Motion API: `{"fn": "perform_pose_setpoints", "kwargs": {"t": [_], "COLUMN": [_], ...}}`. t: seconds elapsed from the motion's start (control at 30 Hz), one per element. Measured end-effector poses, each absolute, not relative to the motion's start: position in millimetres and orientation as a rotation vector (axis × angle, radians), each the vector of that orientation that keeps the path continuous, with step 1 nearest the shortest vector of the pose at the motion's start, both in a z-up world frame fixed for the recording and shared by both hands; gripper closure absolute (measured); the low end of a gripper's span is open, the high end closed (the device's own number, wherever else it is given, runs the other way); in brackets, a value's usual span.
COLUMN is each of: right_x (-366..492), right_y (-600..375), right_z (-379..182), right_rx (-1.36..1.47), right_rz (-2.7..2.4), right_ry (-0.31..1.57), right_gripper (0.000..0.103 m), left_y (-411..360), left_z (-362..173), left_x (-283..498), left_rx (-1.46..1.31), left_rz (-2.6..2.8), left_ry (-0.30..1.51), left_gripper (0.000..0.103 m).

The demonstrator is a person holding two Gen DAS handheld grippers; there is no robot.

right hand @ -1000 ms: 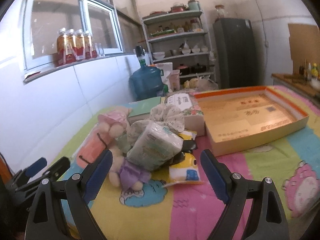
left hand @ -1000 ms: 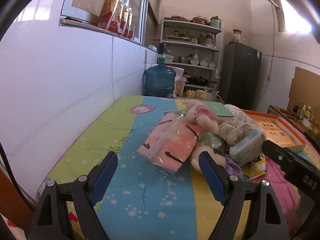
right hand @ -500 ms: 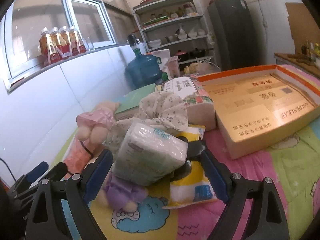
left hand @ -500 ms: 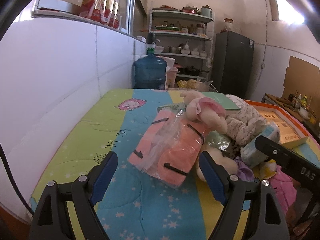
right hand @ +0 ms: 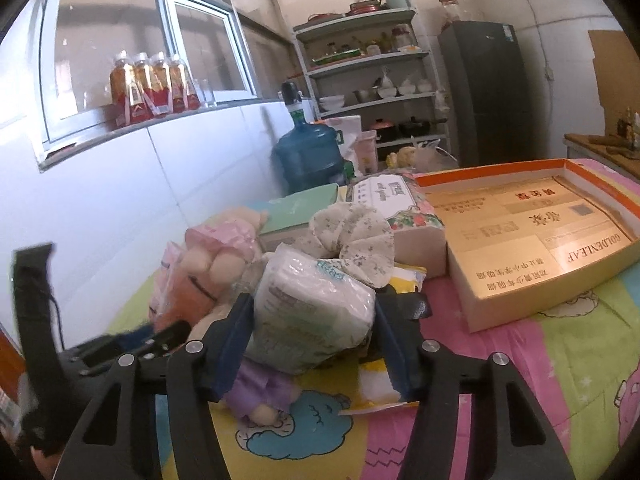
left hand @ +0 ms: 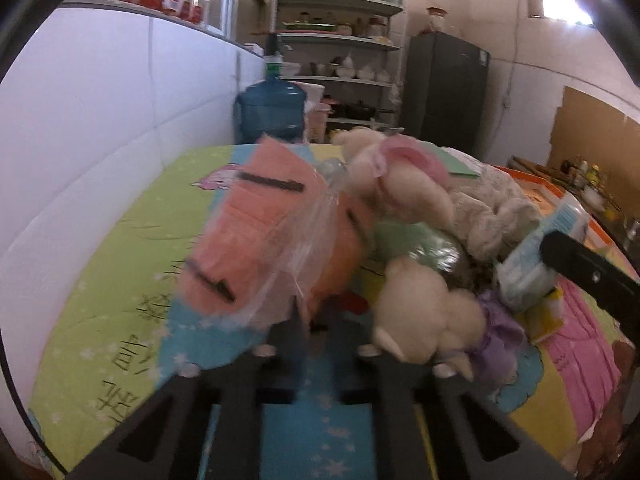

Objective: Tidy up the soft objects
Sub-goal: 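Grasp the pink bagged item with the left tool while the right grasps the tissue pack, then carry the pink bag and tissue pack over the orange-rimmed box with both tools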

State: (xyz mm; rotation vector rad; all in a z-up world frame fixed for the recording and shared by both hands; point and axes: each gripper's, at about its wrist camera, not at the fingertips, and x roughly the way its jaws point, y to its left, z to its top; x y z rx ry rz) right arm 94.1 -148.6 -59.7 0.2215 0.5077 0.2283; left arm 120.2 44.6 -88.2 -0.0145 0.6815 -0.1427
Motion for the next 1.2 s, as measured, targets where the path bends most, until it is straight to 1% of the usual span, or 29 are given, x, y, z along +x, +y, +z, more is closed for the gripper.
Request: {"fn": "perform_pose_setpoints", "kwargs": {"t": [0.07, 0.43, 0.63, 0.87, 1.2], "right_x": [91.6, 79.0, 73.4, 69.0, 74.5], "right_y": [-147.6, -148.9, -151.2, -161.2, -193.2], "right_z": [-57.7, -47.4, -37.2, -21.2, 7.4], "right_rx": [0.219, 0.219, 0.219, 0.213, 0.191], "right_rz": [0.236, 0.270, 0.279, 0.297, 0.281], "right_ry": [0.496, 0.458, 0.431, 0.385, 0.330], "right_gripper": [0.043, 0.044, 0.044, 0.044, 0.044], "left_y": [44.0, 58.4, 55.0, 34.4, -18.1], "left_z": [-87.0, -70.5, -54.6, -32.3, 9.9], "left_x": [118.0, 102.4, 89.0, 77.6, 72.7], "left_rx": [-0.029, -0.114, -0.098, -0.063, -0.016], "left_rz": [-0.165, -0.206, -0.204, -0.206, -0.237], "left_ry": [0.670, 0.635, 0.599, 0.566, 0.486], "left_gripper": [0.101, 0.101, 0.101, 0.101, 0.101]}}
